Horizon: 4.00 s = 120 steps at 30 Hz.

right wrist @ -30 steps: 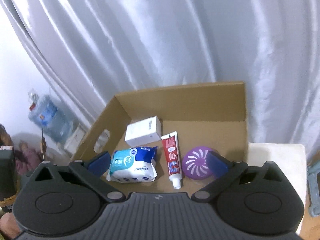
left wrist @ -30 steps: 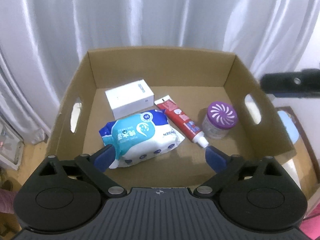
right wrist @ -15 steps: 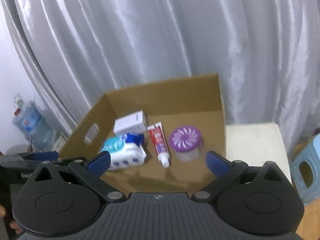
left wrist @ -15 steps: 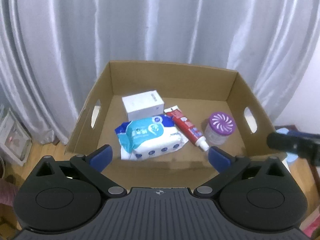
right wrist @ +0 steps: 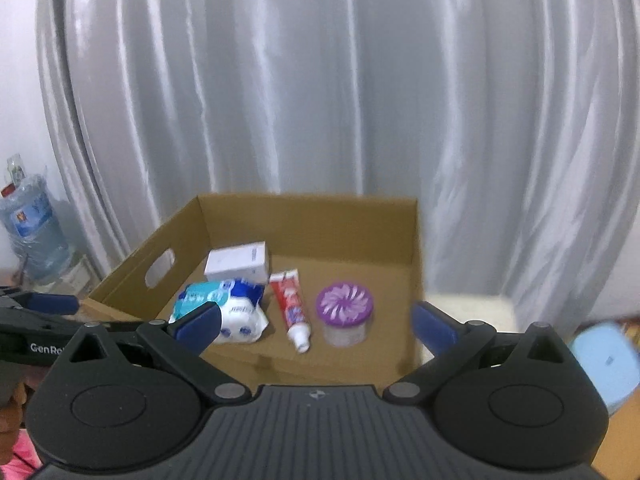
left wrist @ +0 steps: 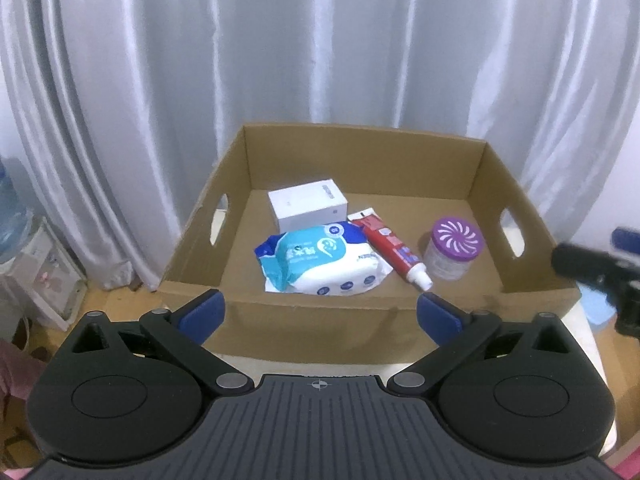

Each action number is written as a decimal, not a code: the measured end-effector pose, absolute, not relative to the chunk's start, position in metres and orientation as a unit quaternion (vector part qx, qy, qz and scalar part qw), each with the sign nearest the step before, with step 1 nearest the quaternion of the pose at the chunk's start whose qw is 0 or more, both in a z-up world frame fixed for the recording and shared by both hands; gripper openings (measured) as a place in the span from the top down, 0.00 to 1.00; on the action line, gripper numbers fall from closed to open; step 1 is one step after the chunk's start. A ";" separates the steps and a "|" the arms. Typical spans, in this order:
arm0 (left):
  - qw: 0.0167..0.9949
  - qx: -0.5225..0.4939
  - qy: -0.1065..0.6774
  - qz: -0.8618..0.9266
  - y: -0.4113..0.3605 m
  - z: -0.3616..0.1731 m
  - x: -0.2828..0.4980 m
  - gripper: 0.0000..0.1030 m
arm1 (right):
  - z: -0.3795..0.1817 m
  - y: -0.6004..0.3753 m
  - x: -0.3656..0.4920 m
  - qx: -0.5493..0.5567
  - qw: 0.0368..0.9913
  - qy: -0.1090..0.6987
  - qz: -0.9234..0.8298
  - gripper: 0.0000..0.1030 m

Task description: Organize objects

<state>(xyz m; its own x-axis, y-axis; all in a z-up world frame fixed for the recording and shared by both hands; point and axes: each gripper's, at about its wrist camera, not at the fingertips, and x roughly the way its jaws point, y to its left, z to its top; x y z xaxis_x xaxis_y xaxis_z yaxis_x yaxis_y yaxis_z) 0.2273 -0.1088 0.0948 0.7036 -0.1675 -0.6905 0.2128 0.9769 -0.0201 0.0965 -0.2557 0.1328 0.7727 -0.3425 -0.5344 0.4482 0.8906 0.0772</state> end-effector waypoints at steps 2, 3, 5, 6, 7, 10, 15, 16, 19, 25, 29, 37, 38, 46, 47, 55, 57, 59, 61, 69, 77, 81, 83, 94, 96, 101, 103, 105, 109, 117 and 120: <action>0.927 0.032 0.361 -0.093 -0.108 0.097 0.220 0.00 | 0.141 -0.245 0.093 0.060 0.938 0.251 -0.234 0.00; 0.930 0.037 0.354 -0.088 -0.108 0.099 0.215 0.00 | 0.144 -0.240 0.091 0.037 0.937 0.245 -0.245 0.00; 0.937 0.051 0.336 -0.080 -0.110 0.101 0.206 0.00 | 0.150 -0.227 0.087 -0.012 0.935 0.233 -0.267 0.00; 0.941 0.062 0.324 -0.074 -0.110 0.103 0.200 0.00 | 0.152 -0.221 0.084 -0.035 0.932 0.226 -0.282 0.00; 0.945 0.072 0.312 -0.069 -0.112 0.103 0.196 0.00 | 0.153 -0.216 0.082 -0.052 0.929 0.218 -0.293 0.00; 0.956 0.095 0.274 -0.049 -0.113 0.104 0.183 0.00 | 0.160 -0.206 0.074 -0.072 0.925 0.201 -0.313 0.00; 0.961 0.110 0.247 -0.060 -0.111 0.104 0.168 0.00 | 0.180 -0.215 0.053 0.006 0.948 0.193 -0.255 0.00; 0.961 0.114 0.244 -0.063 -0.111 0.103 0.166 0.00 | 0.185 -0.219 0.042 0.039 0.956 0.179 -0.228 0.00; 0.959 0.133 0.244 -0.062 -0.113 0.100 0.163 0.00 | 0.186 -0.234 0.020 0.172 0.957 0.160 -0.170 0.00; 0.952 0.109 0.276 -0.072 -0.109 0.089 0.171 0.00 | 0.142 -0.231 0.020 0.247 0.931 0.232 -0.137 0.00; 0.946 0.089 0.305 -0.067 -0.104 0.085 0.185 0.00 | 0.139 -0.254 0.013 0.291 0.923 0.150 -0.203 0.00; 0.941 0.042 0.326 -0.076 -0.101 0.079 0.217 0.00 | 0.096 -0.266 0.071 0.286 0.901 0.264 -0.193 0.00; 0.940 0.048 0.327 -0.079 -0.103 0.078 0.219 0.00 | 0.094 -0.262 0.075 0.271 0.903 0.267 -0.199 0.00; 0.927 0.062 0.355 -0.100 -0.117 0.072 0.232 0.00 | 0.084 -0.261 0.100 0.209 0.905 0.284 -0.240 0.00; 0.926 0.063 0.359 -0.102 -0.118 0.071 0.234 0.00 | 0.082 -0.263 0.101 0.213 0.903 0.285 -0.242 0.00; 0.919 0.068 0.370 -0.120 -0.125 0.068 0.239 0.00 | 0.081 -0.267 0.101 0.210 0.899 0.294 -0.247 0.00; 0.918 0.070 0.370 -0.123 -0.126 0.068 0.239 0.00 | 0.081 -0.267 0.101 0.208 0.899 0.296 -0.246 0.00; 0.918 0.070 0.370 -0.127 -0.127 0.068 0.239 0.00 | 0.081 -0.266 0.102 0.205 0.899 0.298 -0.246 0.00; 0.918 0.070 0.370 -0.127 -0.127 0.069 0.239 0.00 | 0.080 -0.266 0.102 0.205 0.899 0.299 -0.246 0.00; 0.918 0.065 0.371 -0.127 -0.126 0.069 0.239 0.00 | 0.079 -0.267 0.103 0.206 0.898 0.300 -0.246 0.00; 0.918 0.069 0.369 -0.125 -0.126 0.070 0.240 0.00 | 0.079 -0.268 0.104 0.206 0.898 0.300 -0.247 0.00; 0.919 0.073 0.368 -0.124 -0.128 0.071 0.241 0.00 | 0.079 -0.269 0.105 0.207 0.898 0.300 -0.247 0.00; 0.919 0.074 0.367 -0.124 -0.128 0.070 0.242 0.00 | 0.079 -0.270 0.105 0.208 0.898 0.299 -0.246 0.00; 0.919 0.077 0.367 -0.121 -0.129 0.070 0.241 0.00 | 0.078 -0.271 0.105 0.209 0.898 0.300 -0.246 0.00; 0.918 0.077 0.369 -0.120 -0.128 0.069 0.241 0.01 | 0.078 -0.270 0.106 0.209 0.897 0.301 -0.246 0.00; 0.918 0.077 0.370 -0.118 -0.128 0.068 0.241 0.00 | 0.078 -0.270 0.106 0.209 0.897 0.302 -0.246 0.00; 0.918 0.077 0.371 -0.118 -0.128 0.068 0.241 0.01 | 0.078 -0.270 0.106 0.209 0.897 0.303 -0.246 0.00; 0.917 0.078 0.372 -0.118 -0.129 0.069 0.241 0.01 | 0.078 -0.270 0.106 0.209 0.897 0.303 -0.246 0.00; 0.917 0.079 0.373 -0.117 -0.130 0.070 0.240 0.01 | 0.077 -0.270 0.105 0.209 0.896 0.303 -0.246 0.00; 0.917 0.081 0.373 -0.116 -0.131 0.071 0.240 0.01 | 0.077 -0.271 0.104 0.214 0.895 0.305 -0.246 0.00; 0.917 0.081 0.373 -0.116 -0.131 0.072 0.240 0.01 | 0.078 -0.271 0.103 0.214 0.895 0.305 -0.246 0.00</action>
<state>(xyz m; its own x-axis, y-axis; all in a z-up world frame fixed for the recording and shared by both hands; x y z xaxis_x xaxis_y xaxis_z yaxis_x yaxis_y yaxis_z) 0.2395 -0.1314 0.0720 0.6941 -0.1519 -0.7036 0.2732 0.9599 0.0623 0.1030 -0.2709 0.0776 0.6928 -0.3089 -0.6517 0.5701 0.7879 0.2326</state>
